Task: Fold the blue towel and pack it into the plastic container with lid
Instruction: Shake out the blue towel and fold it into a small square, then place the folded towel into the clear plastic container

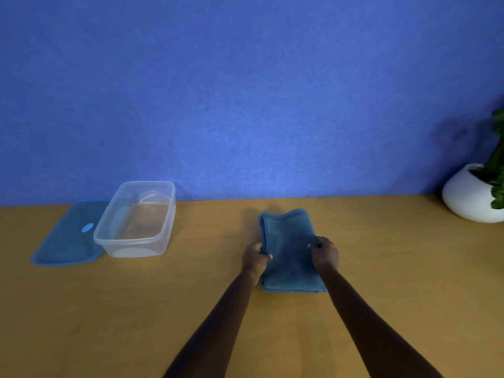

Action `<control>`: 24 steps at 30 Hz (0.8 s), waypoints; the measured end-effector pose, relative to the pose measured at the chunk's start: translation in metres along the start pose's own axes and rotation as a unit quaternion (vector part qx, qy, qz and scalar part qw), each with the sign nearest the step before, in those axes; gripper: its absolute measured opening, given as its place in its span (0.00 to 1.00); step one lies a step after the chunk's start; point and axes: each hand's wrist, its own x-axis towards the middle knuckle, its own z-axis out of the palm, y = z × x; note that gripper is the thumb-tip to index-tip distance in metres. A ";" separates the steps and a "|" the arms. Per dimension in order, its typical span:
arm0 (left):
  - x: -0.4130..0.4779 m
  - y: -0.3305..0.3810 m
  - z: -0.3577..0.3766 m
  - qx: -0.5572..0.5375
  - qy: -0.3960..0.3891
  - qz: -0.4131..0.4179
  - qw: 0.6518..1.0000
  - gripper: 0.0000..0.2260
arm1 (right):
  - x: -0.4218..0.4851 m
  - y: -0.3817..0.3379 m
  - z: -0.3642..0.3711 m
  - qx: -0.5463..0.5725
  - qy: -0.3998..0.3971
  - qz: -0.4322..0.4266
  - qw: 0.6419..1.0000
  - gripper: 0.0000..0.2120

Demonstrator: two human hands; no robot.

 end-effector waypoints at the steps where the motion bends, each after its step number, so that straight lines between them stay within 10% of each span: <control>1: 0.000 -0.002 0.006 0.004 -0.016 -0.001 1.000 0.15 | 0.002 0.005 -0.004 -0.004 0.004 0.008 1.000 0.15; 14: 0.003 -0.030 0.016 0.101 0.014 -0.046 0.994 0.20 | 0.006 0.044 -0.006 -0.059 -0.021 0.073 0.995 0.18; 24: 0.003 -0.001 -0.060 0.255 0.133 0.119 0.950 0.17 | -0.011 -0.006 0.028 -0.093 0.042 -0.030 0.994 0.23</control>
